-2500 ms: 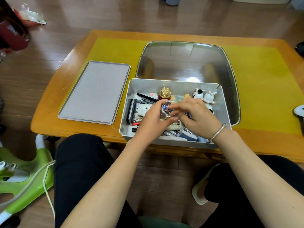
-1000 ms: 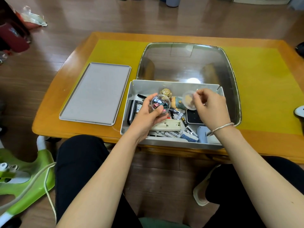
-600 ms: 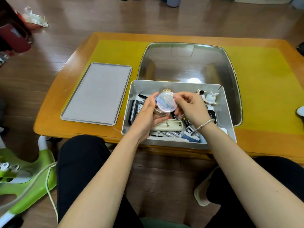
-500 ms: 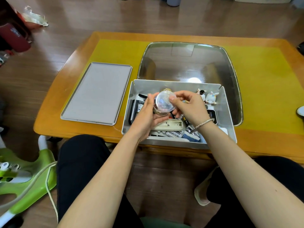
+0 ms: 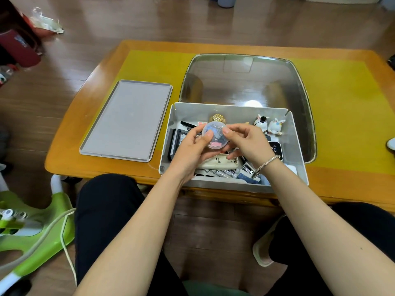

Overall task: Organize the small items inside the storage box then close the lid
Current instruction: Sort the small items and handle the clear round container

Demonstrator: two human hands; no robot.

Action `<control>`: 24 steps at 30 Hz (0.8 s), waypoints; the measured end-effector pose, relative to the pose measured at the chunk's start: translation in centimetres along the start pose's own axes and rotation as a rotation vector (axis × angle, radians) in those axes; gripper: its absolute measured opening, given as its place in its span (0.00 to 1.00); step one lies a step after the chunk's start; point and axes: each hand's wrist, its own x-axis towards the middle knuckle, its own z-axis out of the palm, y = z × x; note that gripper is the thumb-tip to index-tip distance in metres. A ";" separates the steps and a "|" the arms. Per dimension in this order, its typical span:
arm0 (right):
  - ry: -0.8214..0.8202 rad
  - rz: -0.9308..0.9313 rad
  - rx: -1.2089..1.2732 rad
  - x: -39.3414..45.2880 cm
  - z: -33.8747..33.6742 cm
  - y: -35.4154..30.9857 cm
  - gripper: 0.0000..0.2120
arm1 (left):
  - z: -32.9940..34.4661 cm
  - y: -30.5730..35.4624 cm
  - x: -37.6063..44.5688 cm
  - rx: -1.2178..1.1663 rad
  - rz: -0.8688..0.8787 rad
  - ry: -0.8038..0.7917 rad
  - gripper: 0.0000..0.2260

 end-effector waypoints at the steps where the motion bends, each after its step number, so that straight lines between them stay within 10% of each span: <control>1: 0.013 -0.008 -0.003 0.1 -0.1 0.1 0.10 | 0.0 0.0 0.0 -0.004 -0.023 0.001 0.17; 24: -0.019 -0.049 0.156 0.8 -0.9 0.6 0.11 | -0.1 0.3 -0.2 -0.048 -0.022 -0.067 0.13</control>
